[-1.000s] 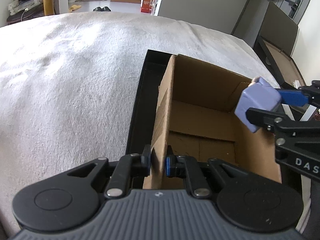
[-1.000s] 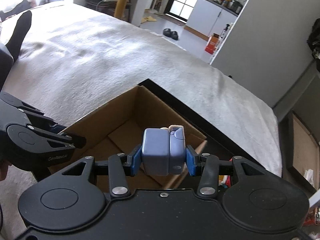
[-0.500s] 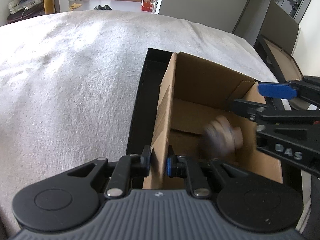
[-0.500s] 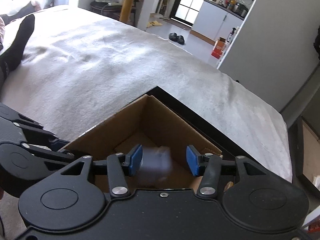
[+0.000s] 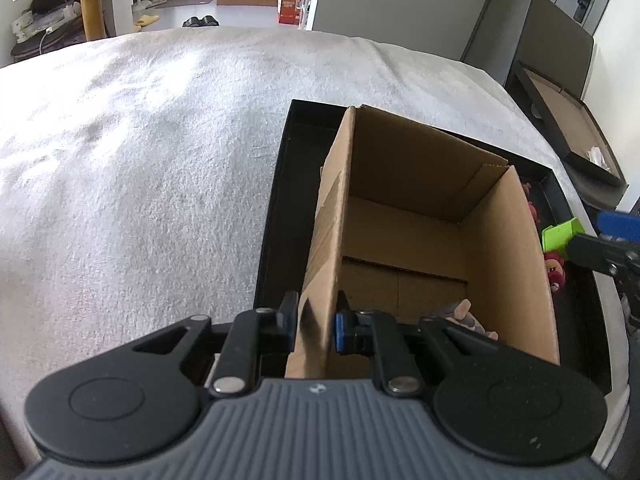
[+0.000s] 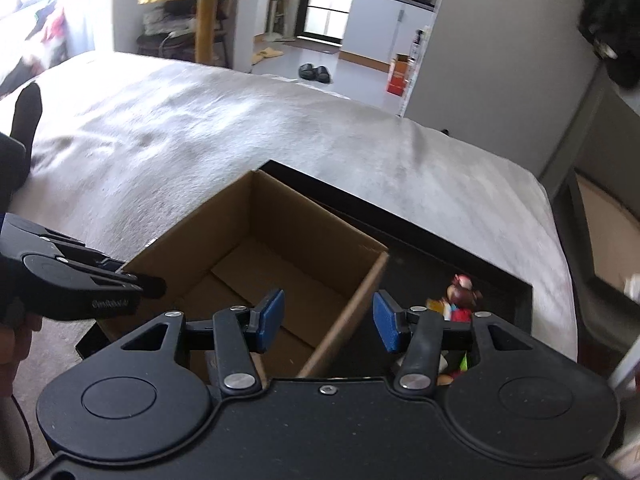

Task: Organize rigid objects
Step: 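Carry the blue block into the box and open the right gripper, then move the right gripper back to the tray over the pink figure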

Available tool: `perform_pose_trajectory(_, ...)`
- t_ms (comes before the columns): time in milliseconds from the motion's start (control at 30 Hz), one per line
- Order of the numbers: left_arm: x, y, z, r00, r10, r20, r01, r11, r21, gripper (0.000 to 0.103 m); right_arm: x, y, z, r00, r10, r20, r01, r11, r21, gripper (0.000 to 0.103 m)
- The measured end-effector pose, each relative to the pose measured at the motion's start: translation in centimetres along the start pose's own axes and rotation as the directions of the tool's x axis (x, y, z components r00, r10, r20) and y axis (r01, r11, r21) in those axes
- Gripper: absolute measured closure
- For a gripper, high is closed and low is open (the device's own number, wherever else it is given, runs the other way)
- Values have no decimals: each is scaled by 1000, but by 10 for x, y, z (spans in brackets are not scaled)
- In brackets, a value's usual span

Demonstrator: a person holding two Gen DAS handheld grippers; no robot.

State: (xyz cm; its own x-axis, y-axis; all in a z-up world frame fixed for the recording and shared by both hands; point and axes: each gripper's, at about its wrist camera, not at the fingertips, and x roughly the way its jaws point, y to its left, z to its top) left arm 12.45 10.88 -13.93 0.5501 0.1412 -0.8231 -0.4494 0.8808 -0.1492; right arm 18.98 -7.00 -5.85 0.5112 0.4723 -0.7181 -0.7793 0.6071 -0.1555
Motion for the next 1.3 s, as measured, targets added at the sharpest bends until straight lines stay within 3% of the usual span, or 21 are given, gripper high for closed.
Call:
perform_pose_trajectory(200,-7,-4,2,999,42,4,-42,999,16,75,-7,-24,-20,1000,-18,-16,19,997,74,53)
perform_pose_trajectory(367,-18,-12,7,997,74,16,-75,996,39,46,-6,-43,-38,999,-21,-38,26,989,145,53)
perform_pose_trajectory(433,-24,-15,9,997,76,31,-77,996,34,22,-6,-50,-44,999,-17,-40,24,985,169,50)
perform_pose_trajectory(500,-25,-19,10,995,88,38,-90,995,41,17,-5,-56,-49,999,-15,-35,22,980,196,46)
perform_pose_trajectory(667,-21,-25,9,994,110,12,-110,991,70,17,-1,-72,-59,999,-4,-46,17,964,266,45)
perform_pose_trajectory(1000,-11,-27,9,991,135,-6,-134,987,86,16,11,-97,-76,998,-23,-59,43,933,357,27)
perform_pose_trajectory(1300,-4,-31,11,992,128,-19,-125,987,97,16,35,-113,-94,995,-30,-99,71,896,438,27)
